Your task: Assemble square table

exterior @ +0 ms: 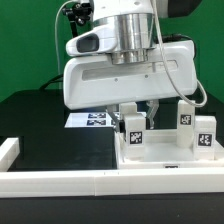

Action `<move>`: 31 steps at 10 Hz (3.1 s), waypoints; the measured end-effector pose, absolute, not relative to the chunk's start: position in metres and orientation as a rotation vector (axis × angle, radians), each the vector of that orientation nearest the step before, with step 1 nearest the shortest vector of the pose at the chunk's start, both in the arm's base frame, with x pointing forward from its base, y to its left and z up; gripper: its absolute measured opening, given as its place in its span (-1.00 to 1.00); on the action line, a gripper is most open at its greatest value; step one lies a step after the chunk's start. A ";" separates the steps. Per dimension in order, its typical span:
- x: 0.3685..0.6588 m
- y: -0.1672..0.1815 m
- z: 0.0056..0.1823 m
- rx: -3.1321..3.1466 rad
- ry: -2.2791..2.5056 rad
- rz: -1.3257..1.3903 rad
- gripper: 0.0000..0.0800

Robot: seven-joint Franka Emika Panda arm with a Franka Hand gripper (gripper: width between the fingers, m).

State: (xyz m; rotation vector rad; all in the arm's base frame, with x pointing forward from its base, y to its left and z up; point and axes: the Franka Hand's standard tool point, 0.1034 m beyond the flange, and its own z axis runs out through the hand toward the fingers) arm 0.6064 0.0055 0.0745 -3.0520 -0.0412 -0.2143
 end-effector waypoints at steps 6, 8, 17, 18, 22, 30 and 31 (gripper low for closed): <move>0.608 0.002 0.073 -2.878 0.813 -0.225 -0.27; 0.608 0.007 0.073 -2.763 1.116 -0.197 -0.27; 0.609 0.012 0.075 -2.778 1.054 -0.181 0.60; 0.609 0.012 0.075 -2.828 0.928 -0.192 0.62; 0.610 0.020 0.075 -2.998 0.398 -0.215 0.62; 0.610 0.008 0.072 -3.064 -0.585 -0.234 0.62; 0.610 0.007 0.072 -3.052 -0.664 -0.235 0.62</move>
Offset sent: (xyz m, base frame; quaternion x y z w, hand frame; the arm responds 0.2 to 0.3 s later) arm -0.0090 -0.0006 -0.0054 -0.0115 0.0021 0.2025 0.9792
